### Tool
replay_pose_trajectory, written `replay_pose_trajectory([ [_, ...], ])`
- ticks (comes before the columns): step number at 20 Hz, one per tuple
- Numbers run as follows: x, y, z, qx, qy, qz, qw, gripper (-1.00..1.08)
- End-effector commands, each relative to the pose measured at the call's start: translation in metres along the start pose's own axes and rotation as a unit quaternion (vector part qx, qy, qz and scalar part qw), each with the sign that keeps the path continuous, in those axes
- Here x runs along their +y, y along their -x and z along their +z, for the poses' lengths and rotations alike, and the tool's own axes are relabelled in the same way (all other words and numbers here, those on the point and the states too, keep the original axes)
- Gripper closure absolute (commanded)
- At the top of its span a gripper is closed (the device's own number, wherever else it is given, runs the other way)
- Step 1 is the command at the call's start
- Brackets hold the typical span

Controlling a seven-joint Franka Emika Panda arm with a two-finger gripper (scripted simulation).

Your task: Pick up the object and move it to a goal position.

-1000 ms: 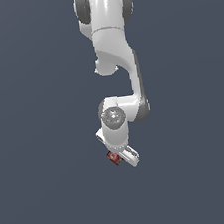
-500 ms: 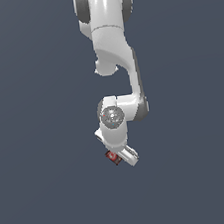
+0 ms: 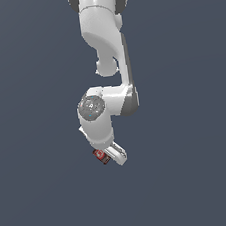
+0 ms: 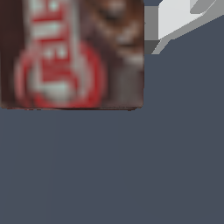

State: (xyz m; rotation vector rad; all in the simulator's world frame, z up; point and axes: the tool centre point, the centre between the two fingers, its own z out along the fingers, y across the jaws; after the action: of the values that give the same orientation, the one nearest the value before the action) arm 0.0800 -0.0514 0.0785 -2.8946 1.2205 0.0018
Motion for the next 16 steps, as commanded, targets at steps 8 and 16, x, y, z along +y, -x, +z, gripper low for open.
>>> replay_pose_trajectory([
  [8, 0.050, -0.056, -0.086, 0.000, 0.000, 0.001, 1.0000, 1.08],
  [16, 0.082, -0.097, -0.145, 0.001, 0.000, 0.001, 1.0000, 1.08],
])
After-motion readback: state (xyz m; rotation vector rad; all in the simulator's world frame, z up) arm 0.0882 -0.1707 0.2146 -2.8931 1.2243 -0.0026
